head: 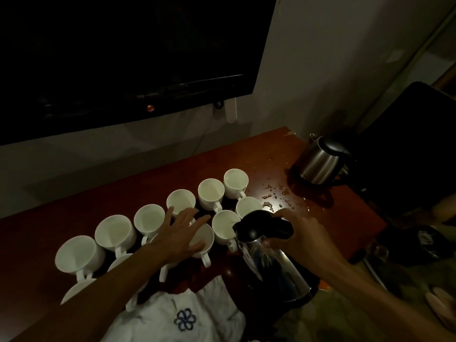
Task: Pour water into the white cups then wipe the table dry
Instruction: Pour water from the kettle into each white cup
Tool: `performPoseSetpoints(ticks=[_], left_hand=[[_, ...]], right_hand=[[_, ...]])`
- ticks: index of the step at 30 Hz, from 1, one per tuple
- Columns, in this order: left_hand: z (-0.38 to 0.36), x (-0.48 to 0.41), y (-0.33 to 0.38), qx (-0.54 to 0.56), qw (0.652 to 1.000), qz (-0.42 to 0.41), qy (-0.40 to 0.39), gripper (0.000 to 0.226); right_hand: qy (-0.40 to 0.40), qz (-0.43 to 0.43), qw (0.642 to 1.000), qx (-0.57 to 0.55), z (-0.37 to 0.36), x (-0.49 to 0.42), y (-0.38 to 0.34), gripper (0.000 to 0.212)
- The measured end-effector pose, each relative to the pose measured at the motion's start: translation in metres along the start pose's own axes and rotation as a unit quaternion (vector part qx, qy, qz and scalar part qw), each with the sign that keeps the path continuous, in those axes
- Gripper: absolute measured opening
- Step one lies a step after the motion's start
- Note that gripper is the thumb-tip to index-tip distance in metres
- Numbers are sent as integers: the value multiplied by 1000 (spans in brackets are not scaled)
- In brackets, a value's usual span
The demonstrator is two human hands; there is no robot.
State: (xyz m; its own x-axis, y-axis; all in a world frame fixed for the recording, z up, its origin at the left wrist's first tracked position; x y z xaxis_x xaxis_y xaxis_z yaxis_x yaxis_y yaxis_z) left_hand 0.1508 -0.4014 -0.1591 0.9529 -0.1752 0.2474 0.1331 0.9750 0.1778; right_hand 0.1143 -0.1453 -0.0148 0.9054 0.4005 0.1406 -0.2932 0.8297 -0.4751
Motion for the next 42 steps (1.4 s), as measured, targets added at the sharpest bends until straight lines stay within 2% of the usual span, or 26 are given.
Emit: performPoseSetpoints(ticks=[24,35,42], left_hand=[[9,-3,-1,7,1000,6,-7,78],[18,1,6,-6,1000,5,-13,77],[28,-3,14,-1,1000,-13,10,79]], right_hand=[[5,-8,1000,7,-2,2,-2,62],[-17,-17,996,-90,-2,23,1,62],[12,-10,988,-152,5,32,4,57]])
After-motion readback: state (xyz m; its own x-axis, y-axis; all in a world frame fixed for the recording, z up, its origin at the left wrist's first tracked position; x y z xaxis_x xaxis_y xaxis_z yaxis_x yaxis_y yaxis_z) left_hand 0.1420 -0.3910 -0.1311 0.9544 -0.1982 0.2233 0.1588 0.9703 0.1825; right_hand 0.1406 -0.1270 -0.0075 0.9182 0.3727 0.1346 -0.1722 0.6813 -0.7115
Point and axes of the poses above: each hand's wrist, its own x-axis away from the middle knuckle, its own z-axis out of the back of the hand, y = z × x, the point moved 10 cm from there along -x, towards the middle knuckle, and after that the axes turned 1 degree about z, right-handed, at the moved point
